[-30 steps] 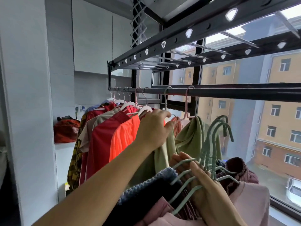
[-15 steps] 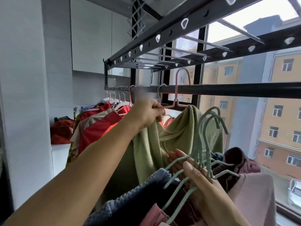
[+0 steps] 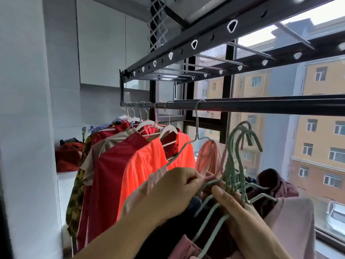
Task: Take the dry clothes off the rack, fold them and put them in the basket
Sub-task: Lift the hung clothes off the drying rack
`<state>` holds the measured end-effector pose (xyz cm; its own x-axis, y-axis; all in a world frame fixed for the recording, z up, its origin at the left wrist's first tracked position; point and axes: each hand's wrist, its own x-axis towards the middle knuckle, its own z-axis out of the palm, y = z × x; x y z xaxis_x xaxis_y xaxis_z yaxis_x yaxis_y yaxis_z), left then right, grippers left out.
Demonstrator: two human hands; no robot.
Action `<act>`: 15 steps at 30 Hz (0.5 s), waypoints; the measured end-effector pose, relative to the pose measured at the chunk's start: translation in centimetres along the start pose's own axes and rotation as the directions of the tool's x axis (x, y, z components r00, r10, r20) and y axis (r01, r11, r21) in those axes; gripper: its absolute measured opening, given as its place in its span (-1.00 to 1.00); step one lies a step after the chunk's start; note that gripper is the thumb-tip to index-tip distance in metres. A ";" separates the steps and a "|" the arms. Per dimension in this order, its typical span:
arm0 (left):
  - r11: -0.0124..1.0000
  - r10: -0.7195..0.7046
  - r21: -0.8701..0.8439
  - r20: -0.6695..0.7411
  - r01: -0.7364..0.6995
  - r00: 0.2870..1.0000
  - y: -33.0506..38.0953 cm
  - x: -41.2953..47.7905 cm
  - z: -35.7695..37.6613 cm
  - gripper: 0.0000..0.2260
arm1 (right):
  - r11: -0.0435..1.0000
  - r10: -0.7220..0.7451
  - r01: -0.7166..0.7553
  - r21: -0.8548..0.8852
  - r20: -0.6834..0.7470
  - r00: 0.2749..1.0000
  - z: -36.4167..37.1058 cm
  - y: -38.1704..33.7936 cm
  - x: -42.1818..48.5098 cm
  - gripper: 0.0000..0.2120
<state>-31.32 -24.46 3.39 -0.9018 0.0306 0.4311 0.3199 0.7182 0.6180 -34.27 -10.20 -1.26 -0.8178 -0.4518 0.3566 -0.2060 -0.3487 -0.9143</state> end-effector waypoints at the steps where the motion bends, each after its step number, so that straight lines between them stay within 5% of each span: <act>1: 0.999 -0.015 -0.032 0.024 0.016 1.000 -0.2 -0.3 -0.1 -0.74 | 1.000 0.001 -0.001 0.009 -0.001 1.000 0.1 0.4 0.1 -0.29; 8: 0.998 -0.034 -0.043 0.040 0.036 0.999 -0.9 -0.8 0.1 -0.72 | 0.895 0.116 -0.108 0.432 0.010 0.993 0.8 1.7 1.5 -0.18; 13: 0.993 0.035 0.105 0.189 -0.055 0.981 -0.5 0.7 -1.4 -0.61 | 0.874 0.120 -0.129 0.469 0.049 0.992 0.4 1.3 1.7 -0.23; 15: 0.981 0.033 0.192 0.014 -0.035 0.999 -1.1 2.6 -2.4 -0.55 | 0.860 0.116 -0.133 0.492 0.065 0.991 0.0 1.3 1.8 -0.18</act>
<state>-33.32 -26.81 5.40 -0.8947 0.0634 0.4421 0.2892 0.8366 0.4653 -36.03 -11.52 -1.81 -0.7992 -0.5418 0.2602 0.1961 -0.6442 -0.7393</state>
